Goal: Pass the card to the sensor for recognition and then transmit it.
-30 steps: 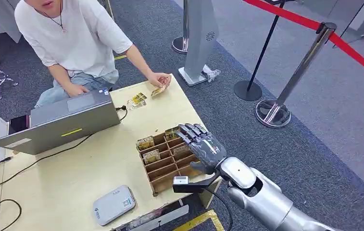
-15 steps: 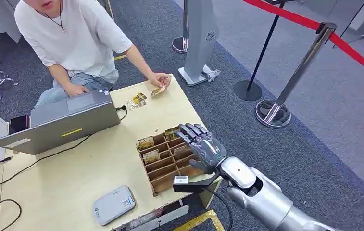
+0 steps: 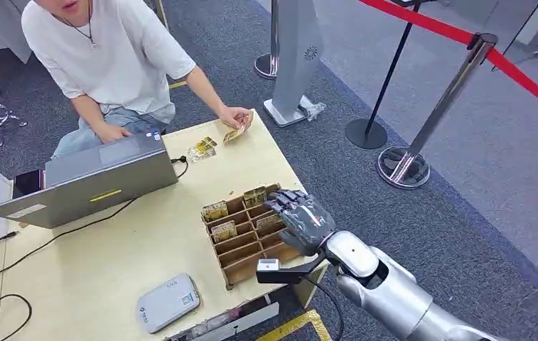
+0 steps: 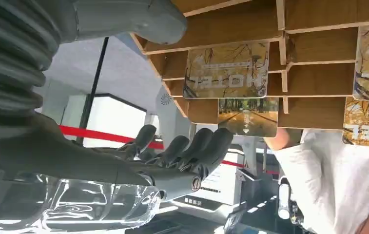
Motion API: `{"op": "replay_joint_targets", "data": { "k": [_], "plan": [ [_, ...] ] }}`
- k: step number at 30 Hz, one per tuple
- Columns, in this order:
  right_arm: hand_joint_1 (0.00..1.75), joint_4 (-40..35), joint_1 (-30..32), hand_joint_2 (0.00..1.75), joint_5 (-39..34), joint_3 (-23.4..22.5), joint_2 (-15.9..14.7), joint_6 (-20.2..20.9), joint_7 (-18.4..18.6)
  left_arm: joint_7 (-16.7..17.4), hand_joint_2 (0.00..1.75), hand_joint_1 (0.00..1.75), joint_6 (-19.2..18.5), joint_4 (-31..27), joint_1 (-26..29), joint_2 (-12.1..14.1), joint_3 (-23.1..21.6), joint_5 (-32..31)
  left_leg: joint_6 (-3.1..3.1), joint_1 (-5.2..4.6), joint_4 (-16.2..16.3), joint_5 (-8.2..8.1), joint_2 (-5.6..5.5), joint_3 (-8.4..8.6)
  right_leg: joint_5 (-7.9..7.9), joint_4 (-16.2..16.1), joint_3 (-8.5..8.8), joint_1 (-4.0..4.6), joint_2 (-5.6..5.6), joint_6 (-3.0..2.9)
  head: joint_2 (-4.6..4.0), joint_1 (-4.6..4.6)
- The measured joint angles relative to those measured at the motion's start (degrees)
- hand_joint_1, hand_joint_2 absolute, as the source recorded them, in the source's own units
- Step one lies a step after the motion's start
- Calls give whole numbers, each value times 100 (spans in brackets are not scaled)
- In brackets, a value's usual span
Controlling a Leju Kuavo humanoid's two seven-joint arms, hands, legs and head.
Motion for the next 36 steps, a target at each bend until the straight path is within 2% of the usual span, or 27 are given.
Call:
{"op": "replay_joint_targets", "data": {
  "k": [5, 13, 15, 18, 19, 24, 31, 32, 33, 34, 36],
  "plan": [
    [77, 0, 2, 175, 0, 0, 0, -2, 0, 2, 0, 0, -2, 0, -3, 2, 0, -9, 0, 0, 0, 0, 0, 0, 0, 0, 0, 0, 0, 0, 0, 0],
    [77, 2, -3, 175, 0, 15, 0, 0, -24, 13, 0, 0, -4, 0, -10, 2, -2, -17, 0, 0, 0, 0, 0, -1, 0, 0, 0, 0, 0, 0, 0, 0],
    [72, 18, -16, 175, 0, 37, 0, 2, -35, 15, 0, 0, -4, 0, -17, 2, 0, -17, 0, 0, 0, 0, 0, -1, 0, 0, 0, 0, 0, 0, 0, 0],
    [75, 63, -58, 175, -9, 74, 0, 9, -68, 15, 0, 0, -7, 0, -29, 2, -2, -17, 0, 0, 0, 0, 0, -1, 0, 0, 1, 0, 0, 0, 0, 0],
    [70, 79, -73, 175, -13, 85, 0, 9, -79, 15, 0, 0, -7, 0, -31, 2, -2, -17, 0, 0, 0, 0, 0, -1, 0, 0, 1, 0, 0, 0, 0, 0],
    [66, 173, -168, 175, -35, 166, 0, 11, -101, 15, 0, 0, -2, 0, -37, 0, -2, -17, 0, 0, 0, 0, 0, -1, 0, 0, 1, 0, 0, 0, 0, 0],
    [86, 315, -330, 175, -35, 310, 20, 42, -101, 15, 0, 0, 0, 0, -48, 0, -2, -17, 0, 0, 0, 0, 0, -1, 0, 0, 1, 0, 0, 0, 0, 0],
    [99, 339, -356, 175, -35, 332, 22, 41, -101, 15, 0, 0, 0, 0, -52, 0, -2, -20, 0, 0, 0, 0, 0, -1, 0, 0, 1, 0, 0, 0, 0, 0],
    [124, 361, -377, 175, -35, 348, 26, 42, -103, 15, 0, 0, 0, 0, -54, 0, -2, -20, 0, 0, 0, 0, -1, -1, 0, 0, 1, 0, -1, 0, 0, 0],
    [133, 387, -399, 175, -35, 365, 28, 42, -103, 15, 0, 0, 0, 0, -55, 0, -2, -24, 0, 0, 0, 0, -1, -1, 0, 1, 1, 0, -1, 0, 0, 0],
    [136, 428, -434, 175, -35, 391, 31, 39, -116, 15, 0, 0, 0, 0, -58, 0, -2, -24, 0, 0, 0, 0, -1, -2, 0, 0, 1, 0, -1, 0, 0, 0]
  ]
}}
